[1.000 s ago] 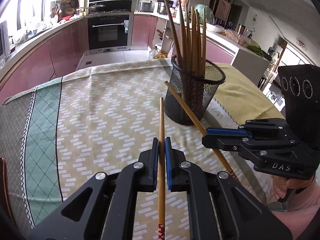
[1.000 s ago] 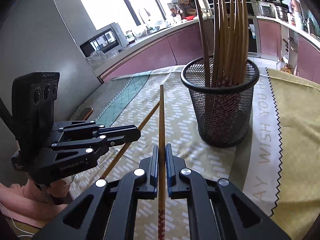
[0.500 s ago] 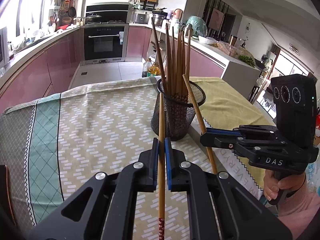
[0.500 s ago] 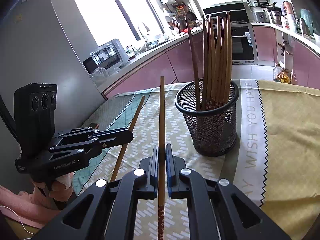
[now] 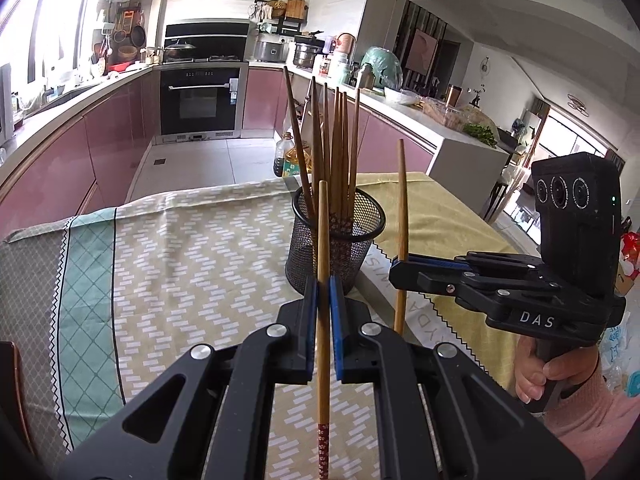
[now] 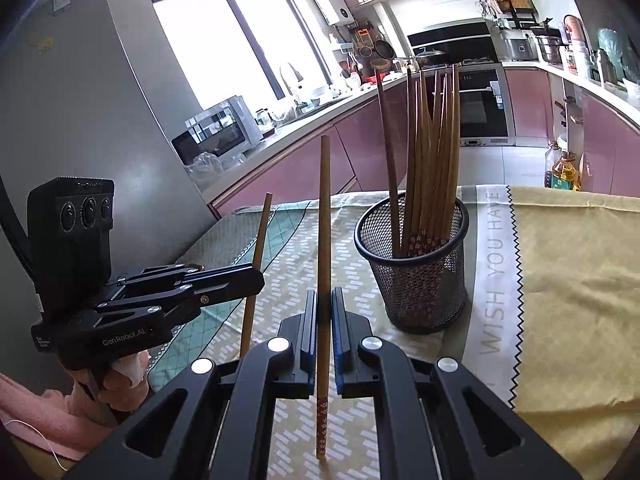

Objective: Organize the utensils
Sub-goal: 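Lift the chopstick upright with the right gripper over the mesh holder while the left gripper lifts its own, then lower the chopstick into the mesh holder with the right gripper while the left gripper inserts its own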

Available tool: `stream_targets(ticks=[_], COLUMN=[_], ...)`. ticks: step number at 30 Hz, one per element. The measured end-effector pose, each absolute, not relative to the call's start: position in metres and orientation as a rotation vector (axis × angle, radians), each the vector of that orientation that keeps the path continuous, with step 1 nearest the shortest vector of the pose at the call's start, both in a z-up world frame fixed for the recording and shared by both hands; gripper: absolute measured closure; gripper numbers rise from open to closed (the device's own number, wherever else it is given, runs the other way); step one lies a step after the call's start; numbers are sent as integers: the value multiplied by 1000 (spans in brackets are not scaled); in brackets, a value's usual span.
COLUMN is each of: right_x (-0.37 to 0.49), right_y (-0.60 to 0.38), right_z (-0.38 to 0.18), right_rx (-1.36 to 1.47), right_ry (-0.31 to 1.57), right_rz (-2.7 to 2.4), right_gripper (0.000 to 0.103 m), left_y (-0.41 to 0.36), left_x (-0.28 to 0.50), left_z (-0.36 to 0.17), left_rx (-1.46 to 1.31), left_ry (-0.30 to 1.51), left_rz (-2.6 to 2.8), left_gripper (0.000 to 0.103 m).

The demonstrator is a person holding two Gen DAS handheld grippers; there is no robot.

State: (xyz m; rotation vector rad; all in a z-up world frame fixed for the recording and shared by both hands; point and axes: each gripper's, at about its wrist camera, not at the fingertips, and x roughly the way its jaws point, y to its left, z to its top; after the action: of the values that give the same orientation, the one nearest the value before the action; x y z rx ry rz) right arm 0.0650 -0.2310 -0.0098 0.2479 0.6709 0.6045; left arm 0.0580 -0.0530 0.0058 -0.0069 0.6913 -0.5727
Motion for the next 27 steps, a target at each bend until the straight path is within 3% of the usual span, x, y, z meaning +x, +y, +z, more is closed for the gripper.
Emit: stream_targets(ticks=[27], right_x=[66], right_y=[-238], right_z=[20], right_rx=[223], right_ry=[589], right_rz=[582], right_gripper=[97], left_y=[-58], left_x=[54], left_z=[36], left_rx=[-11], left_ry=[618], left_rz=[-589], left_gripper=[96])
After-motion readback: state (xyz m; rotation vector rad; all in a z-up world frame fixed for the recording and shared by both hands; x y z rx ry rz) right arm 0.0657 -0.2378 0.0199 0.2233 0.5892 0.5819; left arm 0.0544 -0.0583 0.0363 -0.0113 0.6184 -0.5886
